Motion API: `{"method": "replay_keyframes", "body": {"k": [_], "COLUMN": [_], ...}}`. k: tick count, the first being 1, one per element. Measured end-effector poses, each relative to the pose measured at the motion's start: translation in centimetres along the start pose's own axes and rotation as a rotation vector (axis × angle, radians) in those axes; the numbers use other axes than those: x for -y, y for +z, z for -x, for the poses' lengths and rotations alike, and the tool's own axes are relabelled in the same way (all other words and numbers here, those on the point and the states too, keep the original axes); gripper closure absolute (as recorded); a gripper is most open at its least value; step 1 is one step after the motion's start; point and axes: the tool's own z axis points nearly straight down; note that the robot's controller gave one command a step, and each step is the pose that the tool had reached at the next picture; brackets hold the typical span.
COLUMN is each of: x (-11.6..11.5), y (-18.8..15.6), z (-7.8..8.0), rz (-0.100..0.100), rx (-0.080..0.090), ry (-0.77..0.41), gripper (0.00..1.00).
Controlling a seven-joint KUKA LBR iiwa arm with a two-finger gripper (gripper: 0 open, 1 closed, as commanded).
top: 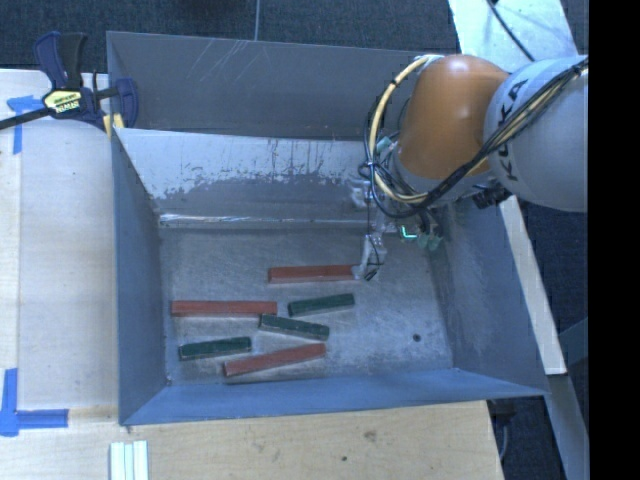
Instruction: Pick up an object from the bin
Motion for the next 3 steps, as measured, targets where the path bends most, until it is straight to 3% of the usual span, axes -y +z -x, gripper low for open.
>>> {"method": "replay_keyframes", "body": {"k": [1, 2, 3], "x": [-1.51, -1.52, -1.5], "y": [6.29, 5.82, 6.04], "z": [-1.84, -1.43, -1.6], "rz": [0.0, 0.001, 0.0], "rx": [-0.007, 0.007, 0.002], "ry": [0.078, 0.078, 0.078], "gripper": [0.0, 1.0, 0.0]}}
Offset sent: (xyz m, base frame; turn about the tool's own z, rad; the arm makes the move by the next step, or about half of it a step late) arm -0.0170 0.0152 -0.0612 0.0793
